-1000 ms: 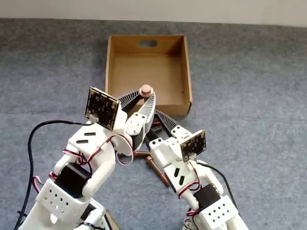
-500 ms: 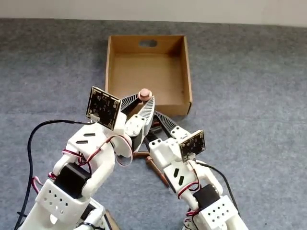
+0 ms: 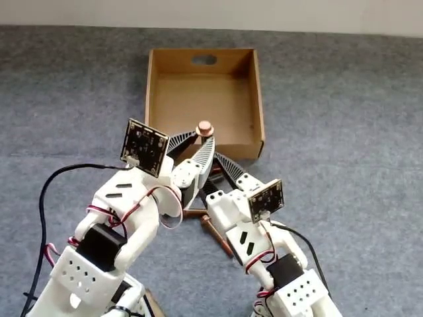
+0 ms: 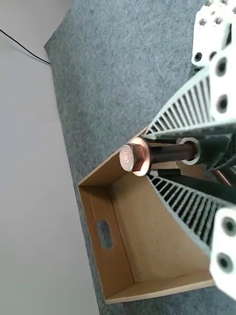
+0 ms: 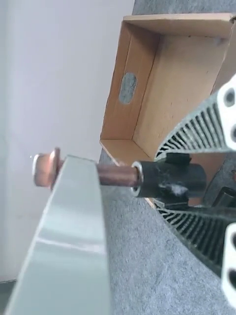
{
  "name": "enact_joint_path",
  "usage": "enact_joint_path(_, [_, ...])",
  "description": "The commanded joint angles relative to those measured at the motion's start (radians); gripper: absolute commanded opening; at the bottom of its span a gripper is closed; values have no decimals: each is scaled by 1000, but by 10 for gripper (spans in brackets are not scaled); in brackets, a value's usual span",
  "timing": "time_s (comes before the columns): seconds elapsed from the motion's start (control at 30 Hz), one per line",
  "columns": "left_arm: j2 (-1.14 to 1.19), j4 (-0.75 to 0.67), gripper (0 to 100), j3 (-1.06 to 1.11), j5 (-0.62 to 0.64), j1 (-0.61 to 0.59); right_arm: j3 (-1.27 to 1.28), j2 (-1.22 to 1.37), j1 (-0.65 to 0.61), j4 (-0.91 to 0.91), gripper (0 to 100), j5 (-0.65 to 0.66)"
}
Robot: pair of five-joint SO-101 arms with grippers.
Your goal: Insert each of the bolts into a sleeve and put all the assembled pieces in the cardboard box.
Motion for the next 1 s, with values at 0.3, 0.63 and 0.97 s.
enact_joint_path(0.3, [-1, 238, 112, -119, -9, -13, -2, -13, 13, -27, 6, -8])
enact_joint_path(0.63, [-10, 410, 112, -199, -43, -22, -1, -13, 13, -27, 6, -8])
enact_joint_path(0.97, [-5, 583, 2, -308, -272, -291, -1, -13, 12, -22, 6, -8])
